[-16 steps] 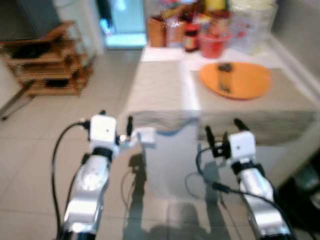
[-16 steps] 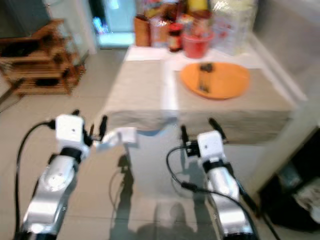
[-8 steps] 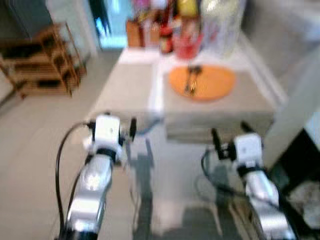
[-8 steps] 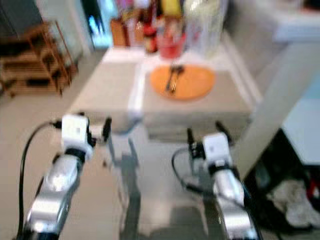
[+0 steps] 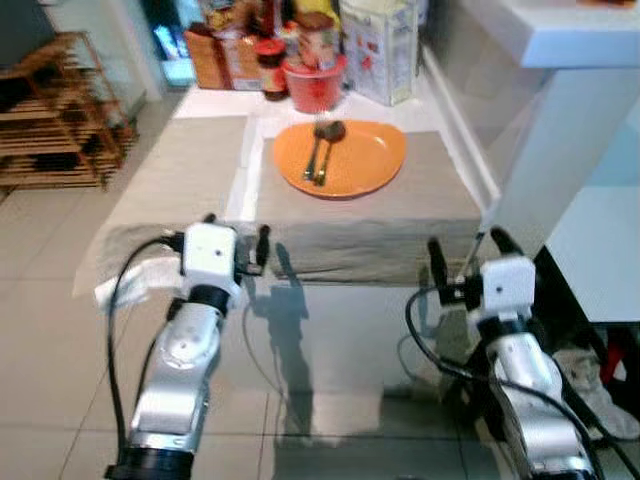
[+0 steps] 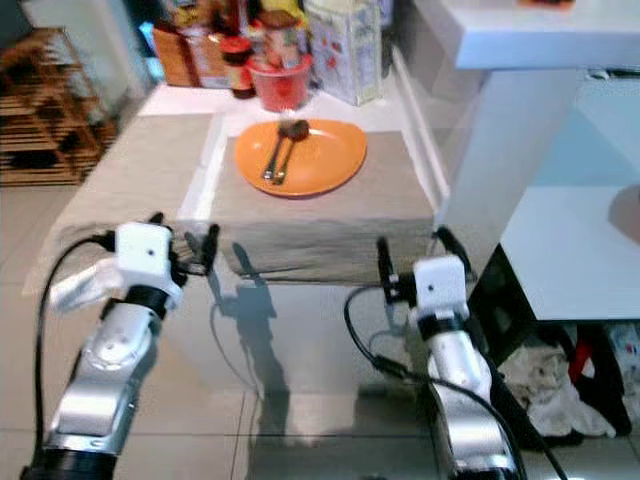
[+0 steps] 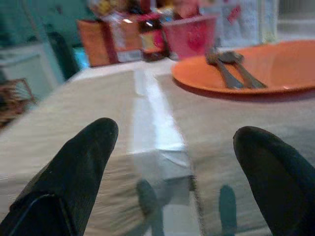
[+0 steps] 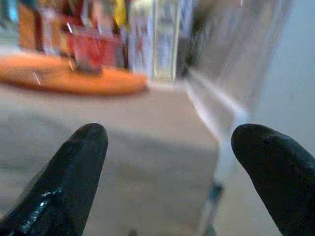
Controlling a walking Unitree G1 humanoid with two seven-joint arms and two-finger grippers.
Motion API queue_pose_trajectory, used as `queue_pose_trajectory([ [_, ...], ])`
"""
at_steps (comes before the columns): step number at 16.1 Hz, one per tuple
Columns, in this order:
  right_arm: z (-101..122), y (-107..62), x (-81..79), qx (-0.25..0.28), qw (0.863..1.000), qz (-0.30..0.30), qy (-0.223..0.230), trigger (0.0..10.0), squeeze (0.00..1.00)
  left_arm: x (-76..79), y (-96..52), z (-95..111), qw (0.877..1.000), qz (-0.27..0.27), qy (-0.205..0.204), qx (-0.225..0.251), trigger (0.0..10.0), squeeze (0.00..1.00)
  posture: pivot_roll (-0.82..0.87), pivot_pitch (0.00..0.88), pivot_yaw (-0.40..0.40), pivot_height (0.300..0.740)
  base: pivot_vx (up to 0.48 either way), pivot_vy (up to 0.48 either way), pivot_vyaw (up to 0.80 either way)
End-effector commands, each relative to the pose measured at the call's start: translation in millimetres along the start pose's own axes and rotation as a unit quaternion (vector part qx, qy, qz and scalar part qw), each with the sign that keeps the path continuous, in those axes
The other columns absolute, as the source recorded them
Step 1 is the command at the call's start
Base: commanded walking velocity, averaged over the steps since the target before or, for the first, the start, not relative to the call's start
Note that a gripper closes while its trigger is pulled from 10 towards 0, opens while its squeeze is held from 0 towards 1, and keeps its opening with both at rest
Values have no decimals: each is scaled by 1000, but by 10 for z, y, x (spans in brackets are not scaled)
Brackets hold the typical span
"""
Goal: Setting the table
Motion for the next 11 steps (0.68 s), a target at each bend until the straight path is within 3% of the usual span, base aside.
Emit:
queue_pose_trajectory([
  [1,20,15,-28,1,1000,-1,10,10000,0,-64,23,79,1000,4,9,10,10000,0,-116,0,70,736,0,0,0],
  [4,33,23,-60,1,1000,4,9,10000,0,-16,54,119,1000,-6,16,14,10000,0,-116,0,72,736,0,0,0],
  [11,142,76,-35,14,1000,-3,20,10000,0,17,80,241,999,-18,16,28,10000,0,-113,0,73,736,436,0,0],
])
Point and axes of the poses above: a point about 5 cm out from each wrist's last joint towards the gripper, its own y axis pointing out of the wrist towards the gripper, its own z axis along the axis of the wrist's last joint, x = y × z, the point moved 6 cm from there along y, pointing out of the wrist towards the gripper, and after that the axes turned 5 degrees about -y, right-handed, at the moved point
